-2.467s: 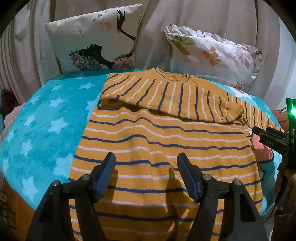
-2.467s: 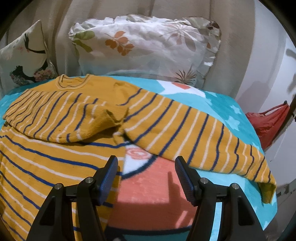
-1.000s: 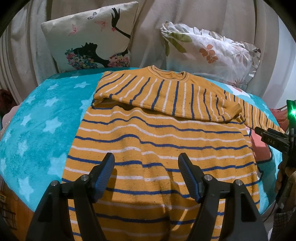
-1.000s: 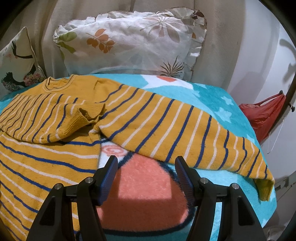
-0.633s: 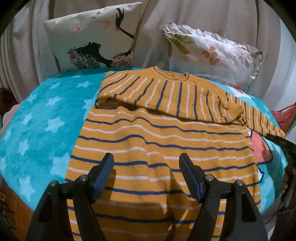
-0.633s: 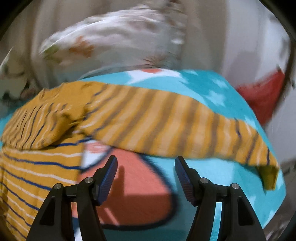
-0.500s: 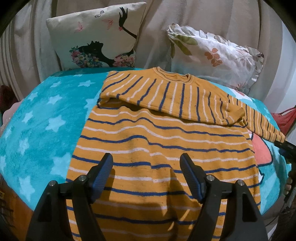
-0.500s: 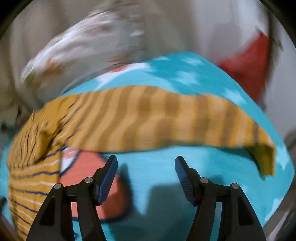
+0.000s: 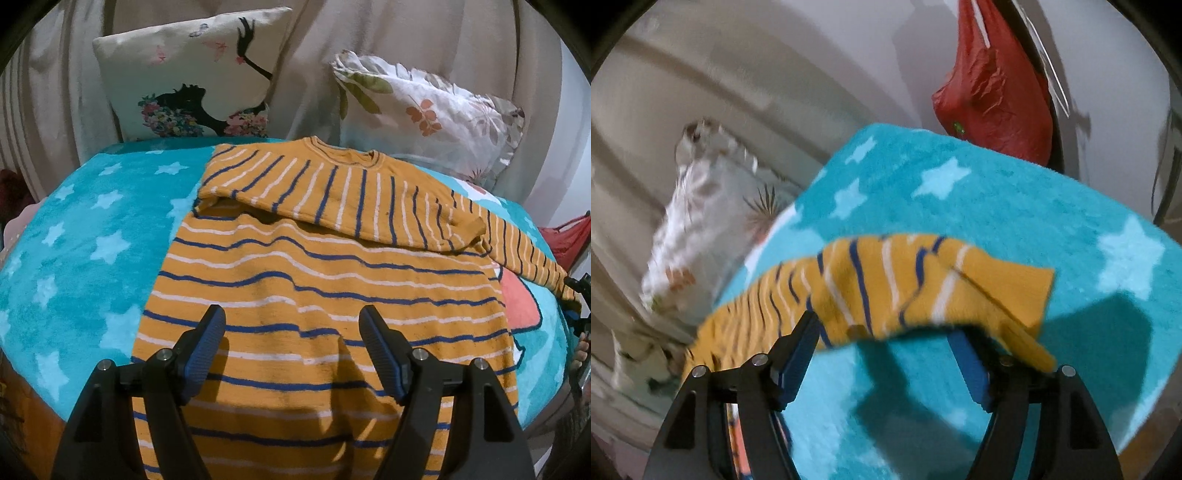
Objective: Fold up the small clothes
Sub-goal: 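Grasp the side edge of the sweater with the right tool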
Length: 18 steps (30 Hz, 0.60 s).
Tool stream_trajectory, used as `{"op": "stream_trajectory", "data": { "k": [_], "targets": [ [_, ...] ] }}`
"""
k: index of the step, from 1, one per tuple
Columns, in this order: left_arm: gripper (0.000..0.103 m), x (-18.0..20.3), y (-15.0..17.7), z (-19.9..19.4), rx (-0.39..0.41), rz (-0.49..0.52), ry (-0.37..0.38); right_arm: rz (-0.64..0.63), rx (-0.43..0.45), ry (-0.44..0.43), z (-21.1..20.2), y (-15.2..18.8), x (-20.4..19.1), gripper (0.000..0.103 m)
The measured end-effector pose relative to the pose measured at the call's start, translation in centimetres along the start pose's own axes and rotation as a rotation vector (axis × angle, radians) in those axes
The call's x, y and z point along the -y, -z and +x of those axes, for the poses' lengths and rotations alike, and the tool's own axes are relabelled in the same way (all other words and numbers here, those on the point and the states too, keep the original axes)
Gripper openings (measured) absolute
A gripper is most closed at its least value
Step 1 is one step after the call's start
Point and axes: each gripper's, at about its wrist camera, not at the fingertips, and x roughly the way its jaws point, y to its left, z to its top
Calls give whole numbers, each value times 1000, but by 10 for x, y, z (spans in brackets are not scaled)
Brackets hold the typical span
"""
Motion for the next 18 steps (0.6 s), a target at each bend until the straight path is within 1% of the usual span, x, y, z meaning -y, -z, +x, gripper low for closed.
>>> {"op": "stream_trajectory", "data": {
  "k": [2,3,4,5,6,7,9,10,11,12,13,14,15,18],
  "targets": [
    [74,-6,-1,-2,6,-13,-1,32,15,-4,3,-5,3,75],
    [74,-10,-1,-3,9,-19,-2,47,26,-4,5,-8,5,65],
    [74,-13,-1,-3,12,-27,-3,46,33,11,6,-11,5,53],
    [74,-17,-2,-4,14,-33,-4,37,32,17,8,-14,6,24],
    [74,-21,-2,-4,16,-39,-6,16,31,28,9,-18,3,8],
    [74,-25,-2,-4,18,-47,-7,-15,50,57,5,-21,-6,8],
    [74,-35,-2,-5,23,-63,-8,-82,87,76,-4,-24,-25,7],
    [74,-38,-2,-5,26,-70,-7,-167,122,78,-15,-25,-53,7],
    [74,-43,-2,-6,31,-79,-7,-208,134,71,-19,-23,-68,7],
    [74,-46,-2,-7,34,-85,-8,-274,146,52,-26,-21,-93,7],
    [74,-51,-2,-7,38,-93,-10,-358,149,9,-31,-14,-129,7],
    [74,-55,-2,-8,41,-100,-10,-407,142,-26,-33,-8,-151,7],
    [74,-59,-1,-9,43,-108,-12,-493,119,-97,-34,5,-194,7],
    [74,-75,2,-12,48,-129,-29,-646,53,-231,-27,40,-274,7]
  ]
}}
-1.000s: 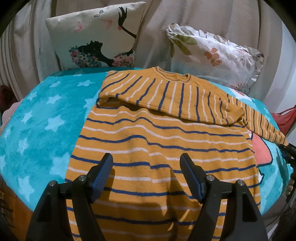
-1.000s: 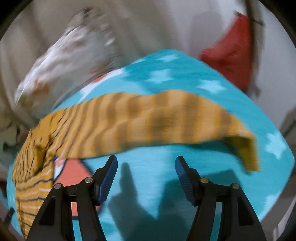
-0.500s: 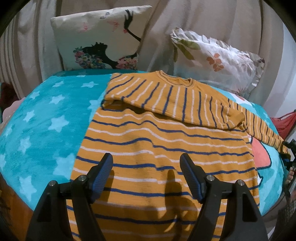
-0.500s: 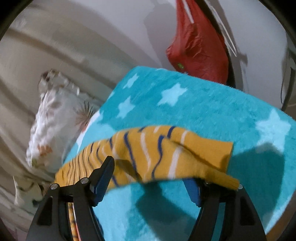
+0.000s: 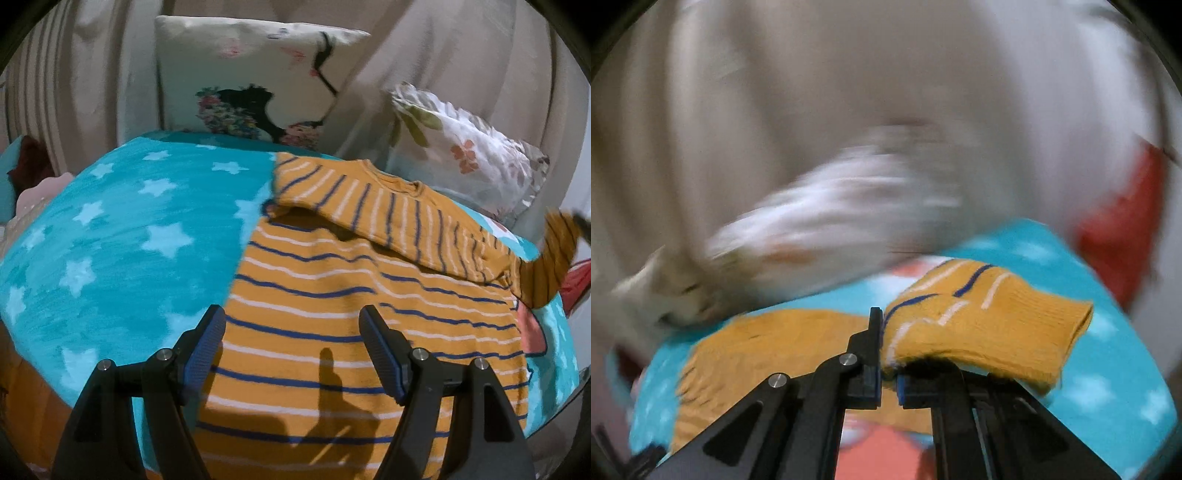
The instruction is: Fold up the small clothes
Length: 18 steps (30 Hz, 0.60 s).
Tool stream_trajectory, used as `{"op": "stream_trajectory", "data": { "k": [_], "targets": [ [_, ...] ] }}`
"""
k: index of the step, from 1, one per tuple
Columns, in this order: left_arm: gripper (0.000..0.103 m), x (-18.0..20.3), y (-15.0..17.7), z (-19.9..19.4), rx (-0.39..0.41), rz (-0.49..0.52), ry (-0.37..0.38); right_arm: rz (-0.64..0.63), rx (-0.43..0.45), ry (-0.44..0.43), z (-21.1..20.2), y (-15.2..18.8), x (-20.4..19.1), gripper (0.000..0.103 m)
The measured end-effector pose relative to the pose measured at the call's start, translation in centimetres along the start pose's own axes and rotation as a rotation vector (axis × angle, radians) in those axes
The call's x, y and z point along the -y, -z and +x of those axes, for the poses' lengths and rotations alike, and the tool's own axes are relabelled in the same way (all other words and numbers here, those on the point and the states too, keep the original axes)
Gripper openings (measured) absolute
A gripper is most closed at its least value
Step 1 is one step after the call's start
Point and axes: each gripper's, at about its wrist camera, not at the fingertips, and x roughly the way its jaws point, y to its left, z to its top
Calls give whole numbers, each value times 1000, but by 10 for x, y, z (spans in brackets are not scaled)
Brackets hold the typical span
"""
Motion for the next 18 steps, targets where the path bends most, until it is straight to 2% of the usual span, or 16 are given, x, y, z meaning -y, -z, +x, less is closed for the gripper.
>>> {"op": "stream_trajectory", "data": {
  "k": [1,5,6,10,11,13,18],
  "targets": [
    [74,-7,1,-1,1,-8,-11,-49,-27,-74,15,-4,-36,6],
    [74,-36,3,-6,3,-54,-58,-166,-148,-281,78,2,-149,6],
    [74,-43,3,-7,3,-66,-70,-184,-166,-299,86,7,-165,6],
    [74,-62,4,-10,6,-97,-102,-244,-328,-389,159,45,-246,6],
    [74,-64,4,-10,7,-99,-106,-253,-348,-394,167,52,-255,6],
    [74,-68,5,-11,10,-101,-113,-264,-385,-456,195,73,-283,6],
    [74,-74,7,-11,7,-108,-124,-309,-445,-525,220,103,-322,7]
  ]
}}
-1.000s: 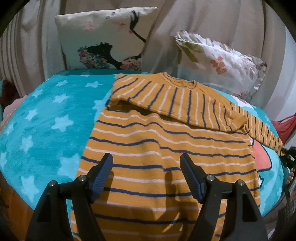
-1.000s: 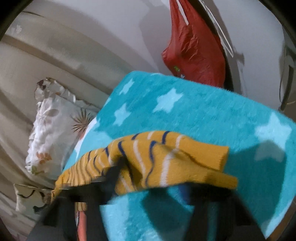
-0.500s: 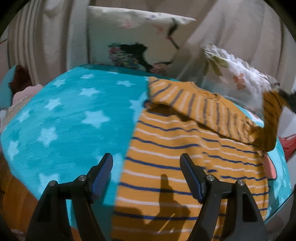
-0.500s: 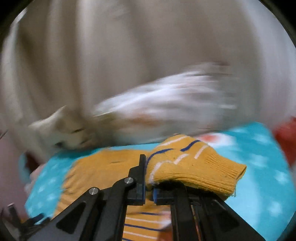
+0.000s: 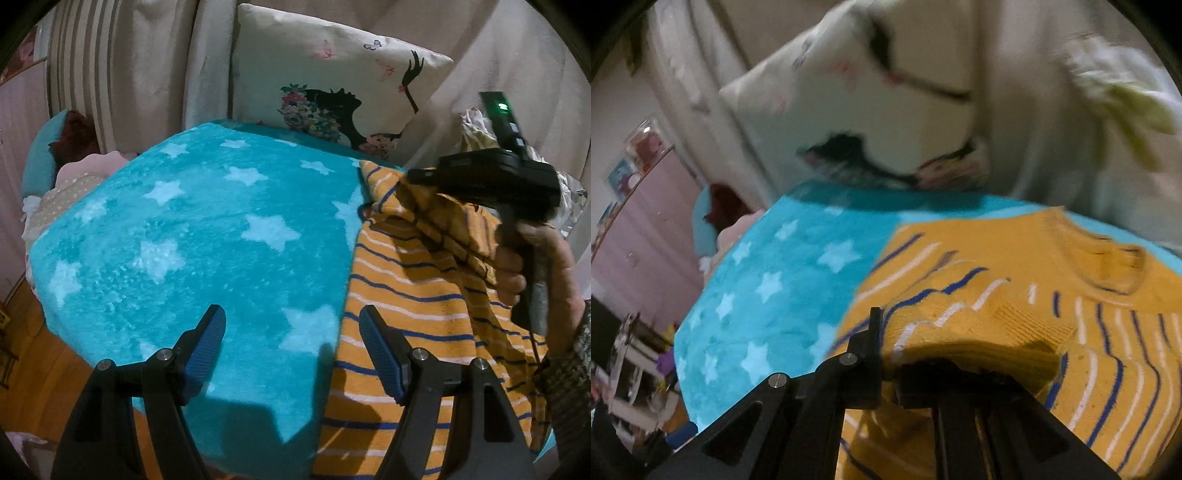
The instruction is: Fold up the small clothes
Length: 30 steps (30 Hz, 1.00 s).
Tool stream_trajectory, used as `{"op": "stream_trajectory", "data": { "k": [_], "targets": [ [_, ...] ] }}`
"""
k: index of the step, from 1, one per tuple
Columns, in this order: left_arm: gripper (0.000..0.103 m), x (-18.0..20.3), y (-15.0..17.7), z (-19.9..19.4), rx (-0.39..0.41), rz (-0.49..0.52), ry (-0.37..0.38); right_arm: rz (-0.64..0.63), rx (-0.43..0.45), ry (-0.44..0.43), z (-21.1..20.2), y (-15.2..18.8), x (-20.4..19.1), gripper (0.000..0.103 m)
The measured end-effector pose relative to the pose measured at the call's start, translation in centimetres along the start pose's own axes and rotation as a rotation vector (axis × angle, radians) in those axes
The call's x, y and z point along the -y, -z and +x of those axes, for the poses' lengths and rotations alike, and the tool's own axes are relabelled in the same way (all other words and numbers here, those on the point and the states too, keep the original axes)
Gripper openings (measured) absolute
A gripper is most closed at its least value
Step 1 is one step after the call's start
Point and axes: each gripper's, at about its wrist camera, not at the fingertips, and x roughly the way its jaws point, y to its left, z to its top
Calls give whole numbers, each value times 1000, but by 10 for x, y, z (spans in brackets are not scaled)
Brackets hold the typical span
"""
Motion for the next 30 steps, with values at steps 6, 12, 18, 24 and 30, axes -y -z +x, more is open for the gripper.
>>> {"op": "stream_trajectory", "data": {
  "k": [6,12,18,24,30],
  "targets": [
    [74,-5,-1,2,-6,-17,3,-91,-69,-39,32,0,-27,52],
    [74,-1,-2,3,-5,-13,13,-105,-10,-106,-9,-7,-31,62],
    [74,9,-6,7,-12,-16,42,-64,54,-135,-61,-15,-13,63],
    [74,24,-8,6,-13,9,58,-371,-137,-148,-38,4,-69,80],
    [74,23,-14,6,-9,26,37,-291,-166,-235,-46,6,-48,80]
  ]
}}
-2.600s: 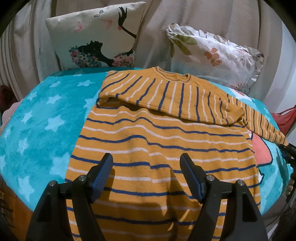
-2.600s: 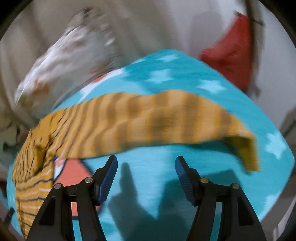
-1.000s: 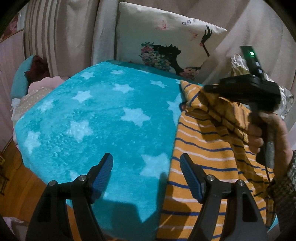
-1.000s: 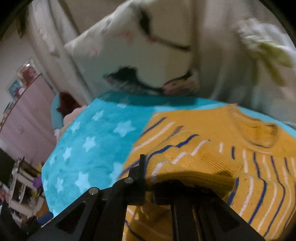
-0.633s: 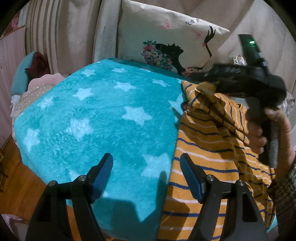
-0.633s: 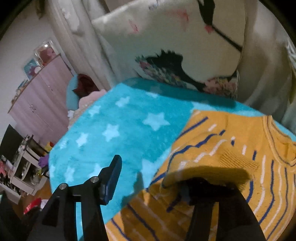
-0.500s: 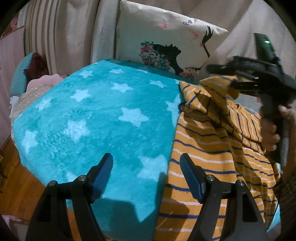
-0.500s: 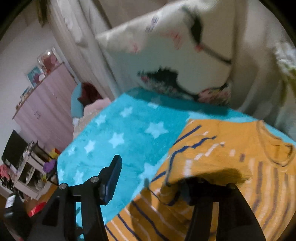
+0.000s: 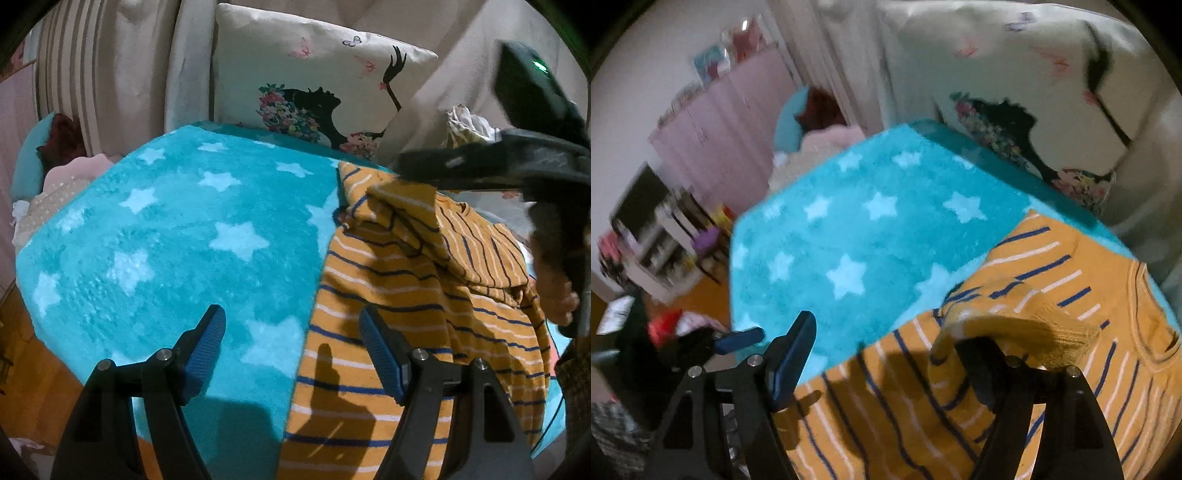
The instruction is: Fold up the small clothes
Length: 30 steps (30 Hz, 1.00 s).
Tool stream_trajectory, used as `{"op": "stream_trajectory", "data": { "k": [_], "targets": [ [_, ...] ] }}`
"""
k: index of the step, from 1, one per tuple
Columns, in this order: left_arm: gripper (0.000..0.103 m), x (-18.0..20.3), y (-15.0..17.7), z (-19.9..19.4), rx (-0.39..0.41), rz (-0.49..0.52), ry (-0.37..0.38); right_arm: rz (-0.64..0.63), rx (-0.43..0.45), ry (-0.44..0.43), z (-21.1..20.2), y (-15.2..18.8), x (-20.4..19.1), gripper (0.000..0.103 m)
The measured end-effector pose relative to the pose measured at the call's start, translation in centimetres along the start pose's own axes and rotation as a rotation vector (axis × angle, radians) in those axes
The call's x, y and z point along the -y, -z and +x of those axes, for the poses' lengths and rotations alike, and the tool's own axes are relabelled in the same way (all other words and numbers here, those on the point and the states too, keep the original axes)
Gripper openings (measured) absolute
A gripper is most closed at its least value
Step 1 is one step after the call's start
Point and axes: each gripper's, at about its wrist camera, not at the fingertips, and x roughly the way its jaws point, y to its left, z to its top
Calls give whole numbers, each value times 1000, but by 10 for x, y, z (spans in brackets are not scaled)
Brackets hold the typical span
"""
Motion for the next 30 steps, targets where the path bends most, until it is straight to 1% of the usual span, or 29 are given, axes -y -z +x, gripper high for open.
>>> {"op": "stream_trajectory", "data": {
  "k": [2,3,4,5,7,8,9,11,13,14,16,17,19,20,21,22,23,24,25,27,28,29,30],
  "targets": [
    [74,3,-9,3,9,19,-3,69,62,-13,-29,6,18,80],
    [74,6,-12,4,17,31,-2,85,79,-18,-38,7,22,80],
    [74,11,-18,7,26,50,-2,115,112,-34,-59,12,32,81],
    [74,16,-23,10,30,68,-1,130,125,-40,-69,13,35,83],
    [74,30,-35,16,37,103,24,165,170,-61,-100,21,45,84],
    [74,36,-40,19,43,119,45,166,186,-54,-112,22,42,84],
    [74,45,-44,21,51,140,65,164,220,-25,-131,29,42,84],
    [75,63,-49,26,68,202,88,160,249,12,-151,39,42,85],
    [75,84,-52,36,79,284,99,173,275,92,-169,58,48,85],
    [75,95,-53,44,75,332,99,182,274,125,-172,66,53,85],
    [75,116,-56,60,49,415,101,225,256,219,-173,85,71,85],
    [75,125,-58,69,34,452,94,249,247,243,-171,92,80,85],
    [75,141,-61,89,8,510,53,301,232,299,-165,109,100,85],
    [71,145,-63,96,0,523,40,314,227,330,-164,114,107,85],
    [65,148,-66,104,-10,531,28,329,210,379,-159,119,116,85],
    [47,149,-69,111,-27,535,9,338,195,411,-153,122,123,85],
    [25,148,-72,117,-42,533,-16,343,186,434,-150,125,129,84],
    [8,145,-77,121,-51,519,-39,349,172,469,-144,127,135,84],
    [8,138,-84,123,-53,484,-42,361,158,504,-138,128,143,82],
    [8,113,-104,122,-48,340,-10,389,143,546,-133,131,155,76],
    [8,98,-114,122,-49,258,10,402,140,568,-130,132,160,75],
    [8,77,-125,123,-52,147,33,414,134,595,-126,132,166,71],
    [8,64,-131,125,-56,76,49,430,124,624,-122,132,174,63]
  ]
}}
